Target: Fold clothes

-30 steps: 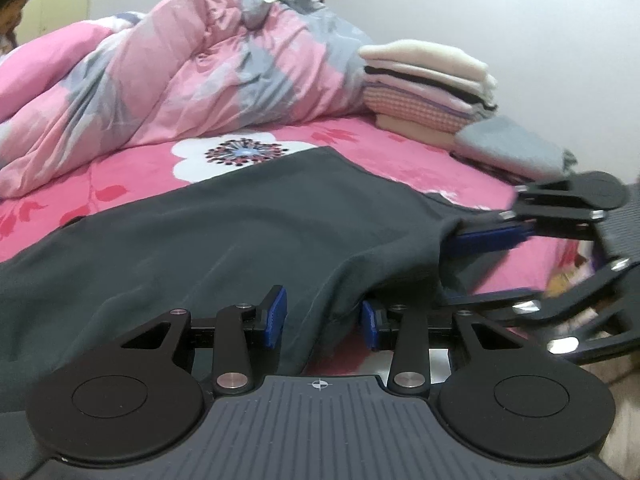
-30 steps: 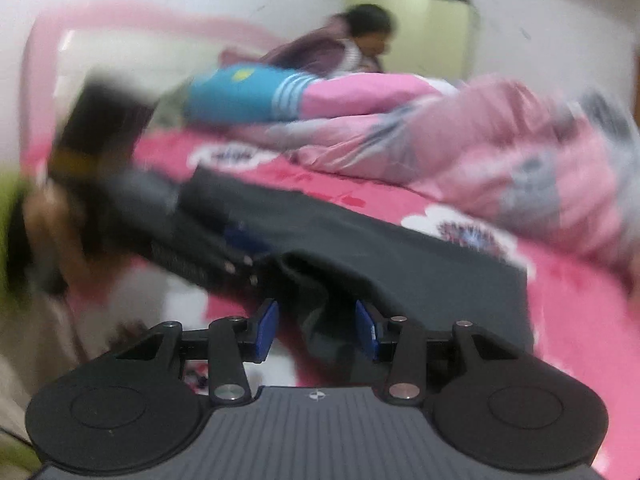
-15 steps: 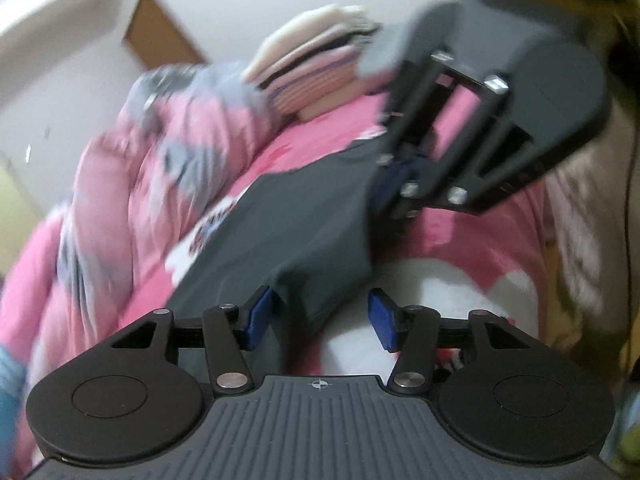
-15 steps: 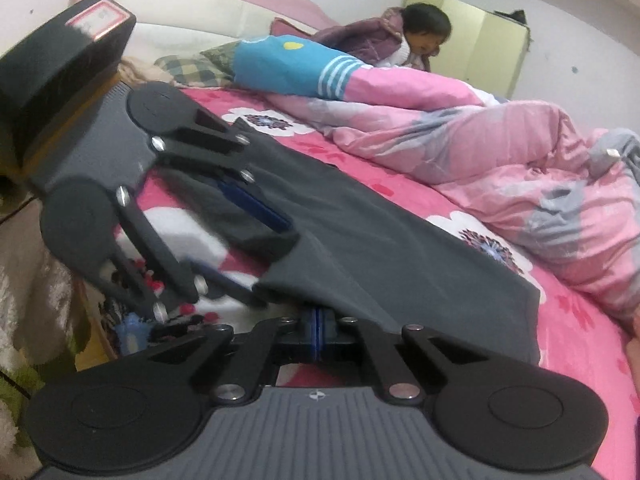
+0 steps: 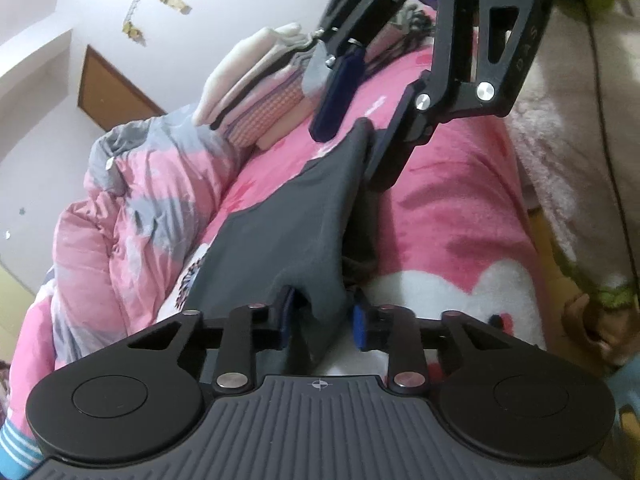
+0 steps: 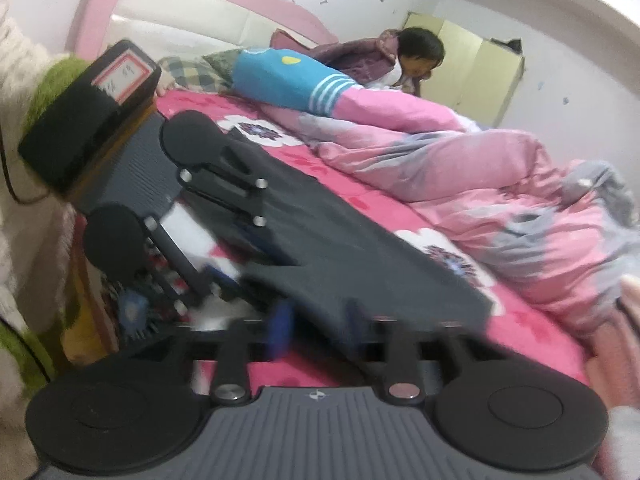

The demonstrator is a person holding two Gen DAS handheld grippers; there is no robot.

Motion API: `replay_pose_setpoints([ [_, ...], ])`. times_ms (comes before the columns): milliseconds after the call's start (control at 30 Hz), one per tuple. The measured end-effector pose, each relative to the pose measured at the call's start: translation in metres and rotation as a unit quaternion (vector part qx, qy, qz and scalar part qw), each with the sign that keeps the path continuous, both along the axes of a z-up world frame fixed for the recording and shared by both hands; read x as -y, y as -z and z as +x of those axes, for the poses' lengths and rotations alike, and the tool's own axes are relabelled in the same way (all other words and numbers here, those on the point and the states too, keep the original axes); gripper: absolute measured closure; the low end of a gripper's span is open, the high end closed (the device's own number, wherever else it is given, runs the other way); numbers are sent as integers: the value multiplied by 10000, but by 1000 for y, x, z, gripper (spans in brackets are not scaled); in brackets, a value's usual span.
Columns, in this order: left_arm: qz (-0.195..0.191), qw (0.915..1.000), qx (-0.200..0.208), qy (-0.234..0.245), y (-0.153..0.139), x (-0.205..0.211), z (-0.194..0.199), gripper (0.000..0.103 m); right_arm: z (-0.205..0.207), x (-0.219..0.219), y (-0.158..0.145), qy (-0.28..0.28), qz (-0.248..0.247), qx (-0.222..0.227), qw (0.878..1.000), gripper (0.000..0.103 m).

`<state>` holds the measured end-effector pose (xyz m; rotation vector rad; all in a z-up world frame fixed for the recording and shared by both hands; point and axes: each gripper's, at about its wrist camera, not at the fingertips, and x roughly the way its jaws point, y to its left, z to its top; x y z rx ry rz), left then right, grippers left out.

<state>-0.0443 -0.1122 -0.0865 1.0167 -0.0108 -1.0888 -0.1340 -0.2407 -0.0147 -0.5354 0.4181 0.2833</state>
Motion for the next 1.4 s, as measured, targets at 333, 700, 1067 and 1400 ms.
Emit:
replay_pose_setpoints([
  [333,-230,9968,-761,-9,-13,-10,11,92,23,-8,52,-318,-1345,-65,9904,54],
  [700,-1415,8620,-4776,-942,-41,-24,121,93,80,62,11,-465,1132,-1145,9859,92],
  [1067,-1822,7013,-6620,-1916,-7,-28,201,93,141,166,14,890,3849,-1861,8996,81],
  [1400,-1929,6115,-7316,-2316,5,-31,227,93,98,104,3,-373,3443,-1493,9262,81],
])
